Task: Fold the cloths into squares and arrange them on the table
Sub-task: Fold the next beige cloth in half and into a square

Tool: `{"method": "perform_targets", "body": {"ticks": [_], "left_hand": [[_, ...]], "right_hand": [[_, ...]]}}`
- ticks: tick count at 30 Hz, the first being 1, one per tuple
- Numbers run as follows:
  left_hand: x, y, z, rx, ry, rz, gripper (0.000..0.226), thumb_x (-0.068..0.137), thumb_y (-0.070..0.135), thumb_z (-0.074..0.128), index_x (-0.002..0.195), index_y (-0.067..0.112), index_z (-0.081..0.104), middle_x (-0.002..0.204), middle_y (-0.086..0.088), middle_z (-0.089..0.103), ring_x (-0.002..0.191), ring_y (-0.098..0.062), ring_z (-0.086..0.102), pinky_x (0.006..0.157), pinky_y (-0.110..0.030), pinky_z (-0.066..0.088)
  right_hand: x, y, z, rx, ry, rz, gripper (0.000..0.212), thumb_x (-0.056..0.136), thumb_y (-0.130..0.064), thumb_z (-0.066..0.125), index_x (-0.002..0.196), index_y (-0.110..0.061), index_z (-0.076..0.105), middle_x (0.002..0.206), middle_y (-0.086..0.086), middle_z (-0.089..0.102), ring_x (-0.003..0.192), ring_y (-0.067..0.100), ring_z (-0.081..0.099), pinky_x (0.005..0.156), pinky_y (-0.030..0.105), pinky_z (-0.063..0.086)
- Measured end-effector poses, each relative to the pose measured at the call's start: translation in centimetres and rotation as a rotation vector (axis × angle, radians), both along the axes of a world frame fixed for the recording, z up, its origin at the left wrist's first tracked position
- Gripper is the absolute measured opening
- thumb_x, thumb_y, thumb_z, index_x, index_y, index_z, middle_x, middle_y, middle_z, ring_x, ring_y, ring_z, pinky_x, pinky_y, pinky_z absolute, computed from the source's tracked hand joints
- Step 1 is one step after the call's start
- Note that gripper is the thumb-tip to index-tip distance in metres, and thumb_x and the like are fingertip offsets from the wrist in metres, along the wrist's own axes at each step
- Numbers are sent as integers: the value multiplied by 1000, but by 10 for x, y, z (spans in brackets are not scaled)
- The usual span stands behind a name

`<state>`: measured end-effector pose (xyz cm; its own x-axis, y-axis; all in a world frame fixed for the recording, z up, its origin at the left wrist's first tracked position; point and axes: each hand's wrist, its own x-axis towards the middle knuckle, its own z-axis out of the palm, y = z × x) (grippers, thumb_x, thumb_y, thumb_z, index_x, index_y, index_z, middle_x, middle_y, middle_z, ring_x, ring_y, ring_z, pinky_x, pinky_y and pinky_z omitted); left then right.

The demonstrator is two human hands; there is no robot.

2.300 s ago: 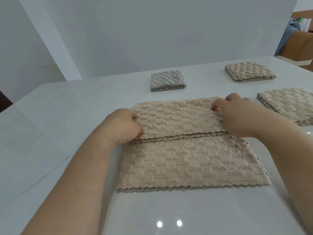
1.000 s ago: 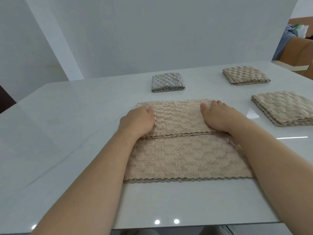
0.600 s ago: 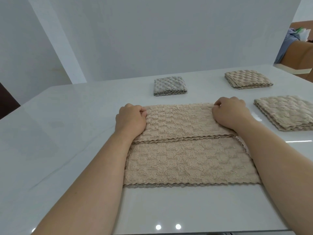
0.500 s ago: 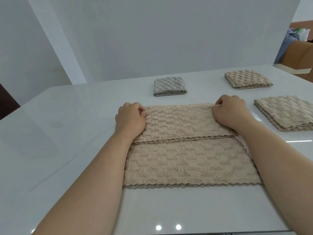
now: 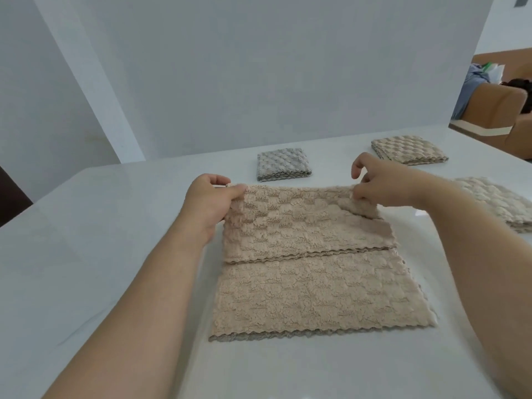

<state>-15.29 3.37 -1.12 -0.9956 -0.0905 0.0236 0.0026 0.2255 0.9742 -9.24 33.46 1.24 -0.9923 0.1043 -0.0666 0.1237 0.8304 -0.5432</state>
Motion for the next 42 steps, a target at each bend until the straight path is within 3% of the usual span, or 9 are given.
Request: {"method": "perform_targets", "body": {"ticks": [6,12,16,21,26,29,32,36,42], "left_hand": [[-8,2,70,-152,124,-36,19,87,4,69,84,18,56,82,-3,57,60,-18,48,53,-28,40],[-8,14,94,-328,335,-48,37,87,-6,48,75,23,68,83,0,69,50,-10,47,41,-19,36],[-6,11,96,-329,408,-46,37,88,-2,53,75,25,74,82,3,73,43,-3,47,40,-18,41],[0,4,95,-383,374,-150,36,92,2,56,84,30,77,83,10,73,61,-6,62,56,-22,51],[2,1,89,-358,397,-213,26,95,9,64,86,31,76,86,12,75,76,-5,70,69,-22,54],[3,4,88,-290,395,-243,20,94,11,68,90,31,70,87,9,76,75,-9,71,63,-24,50],[5,7,88,-247,386,-263,23,93,10,68,98,31,61,88,9,77,69,-7,70,55,-18,45],[7,8,90,-230,408,-268,29,91,9,69,103,32,57,91,10,77,77,-5,71,62,-21,48],[9,8,92,-254,425,-272,30,93,7,65,104,33,55,92,12,77,80,-7,72,68,-27,54]], "right_hand": [[4,-19,68,-106,-79,71,22,93,-6,66,105,-23,59,78,11,69,52,17,63,60,29,55],[7,-66,106,-92,146,114,22,95,-7,62,86,-21,76,85,5,76,62,22,75,69,31,62],[1,-83,104,-70,206,149,26,93,-7,58,89,-24,79,75,-5,77,59,3,70,56,16,56],[0,-96,98,134,118,313,51,86,0,57,110,-42,74,86,-3,72,83,17,69,72,35,55],[-7,-104,87,62,294,322,8,90,-35,69,95,-38,75,78,-9,74,75,12,69,75,42,60],[-10,-113,84,47,387,333,13,89,-46,68,88,-34,73,72,-8,68,63,4,59,60,28,48],[-13,-118,79,75,462,341,13,89,-46,67,92,-34,71,84,-8,61,71,5,55,66,26,44],[-18,-115,77,100,517,266,13,89,-48,69,97,-37,67,99,-16,53,78,-4,50,68,19,36],[-18,-111,77,51,532,224,15,89,-51,69,91,-36,65,84,-16,65,66,-12,54,57,19,36]]}}
